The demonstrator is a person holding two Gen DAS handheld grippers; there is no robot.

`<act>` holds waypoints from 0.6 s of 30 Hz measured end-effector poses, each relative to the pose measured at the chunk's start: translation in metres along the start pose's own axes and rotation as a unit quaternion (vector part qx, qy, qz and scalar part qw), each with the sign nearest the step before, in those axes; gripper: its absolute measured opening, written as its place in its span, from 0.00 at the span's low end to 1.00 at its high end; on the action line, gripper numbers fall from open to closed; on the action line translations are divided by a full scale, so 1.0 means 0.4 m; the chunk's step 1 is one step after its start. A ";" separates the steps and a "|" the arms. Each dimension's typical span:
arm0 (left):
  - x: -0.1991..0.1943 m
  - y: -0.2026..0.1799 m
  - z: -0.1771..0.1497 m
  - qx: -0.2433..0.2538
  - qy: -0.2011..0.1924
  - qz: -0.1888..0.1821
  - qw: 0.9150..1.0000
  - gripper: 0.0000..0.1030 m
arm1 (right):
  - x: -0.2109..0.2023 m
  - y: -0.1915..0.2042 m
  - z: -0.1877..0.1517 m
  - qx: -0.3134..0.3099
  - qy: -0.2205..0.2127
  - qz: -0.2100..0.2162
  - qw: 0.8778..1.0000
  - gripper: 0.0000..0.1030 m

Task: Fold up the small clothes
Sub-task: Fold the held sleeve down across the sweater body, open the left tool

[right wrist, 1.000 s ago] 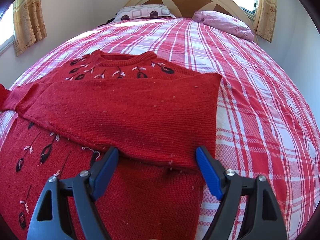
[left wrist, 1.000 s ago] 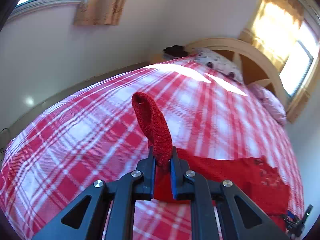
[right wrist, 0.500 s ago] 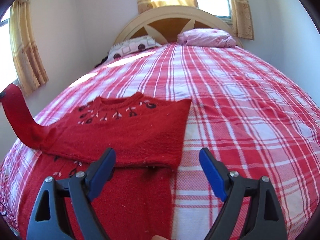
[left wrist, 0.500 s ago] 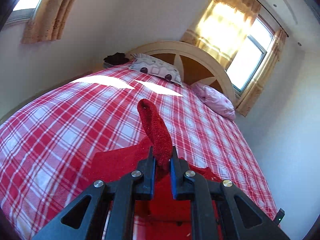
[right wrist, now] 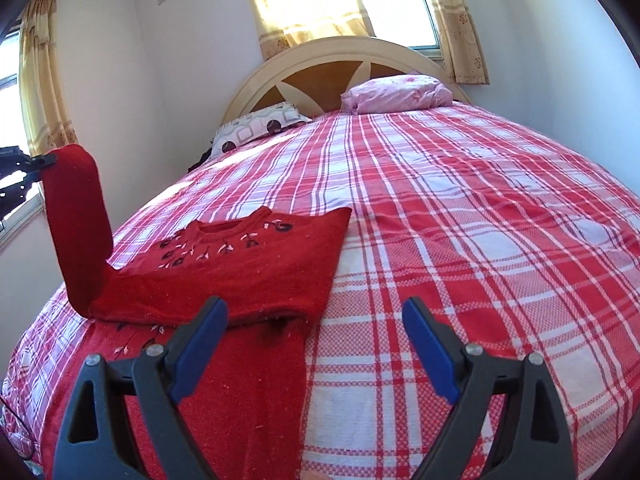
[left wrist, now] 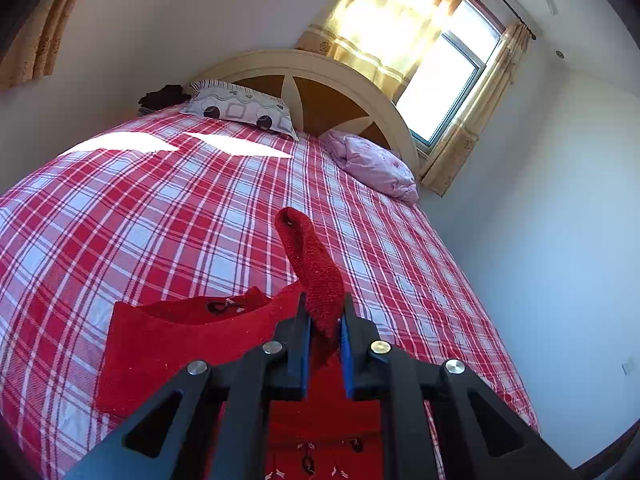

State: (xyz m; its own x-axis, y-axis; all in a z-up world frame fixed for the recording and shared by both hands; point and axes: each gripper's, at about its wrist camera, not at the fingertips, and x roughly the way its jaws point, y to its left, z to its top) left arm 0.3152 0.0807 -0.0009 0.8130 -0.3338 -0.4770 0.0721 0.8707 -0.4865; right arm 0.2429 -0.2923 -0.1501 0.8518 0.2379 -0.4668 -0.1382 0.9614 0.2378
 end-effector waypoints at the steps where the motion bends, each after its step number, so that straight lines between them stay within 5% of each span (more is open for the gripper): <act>1: 0.010 -0.013 -0.007 0.001 0.003 -0.001 1.000 0.12 | 0.000 -0.002 -0.003 0.001 0.000 0.000 1.000 0.90; 9: 0.091 -0.145 -0.079 0.031 0.026 -0.024 0.999 0.12 | 0.012 -0.024 -0.021 0.018 0.007 0.004 1.000 0.91; 18: 0.221 -0.204 -0.175 0.089 0.047 0.012 0.995 0.12 | 0.016 -0.038 -0.031 0.033 0.009 0.007 0.999 0.91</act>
State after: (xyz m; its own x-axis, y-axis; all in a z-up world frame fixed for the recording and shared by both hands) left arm 0.3406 -0.0451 -0.0546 0.7589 -0.3368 -0.5573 0.1612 0.9264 -0.3403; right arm 0.2442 -0.3034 -0.1674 0.8409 0.2539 -0.4780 -0.1161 0.9472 0.2989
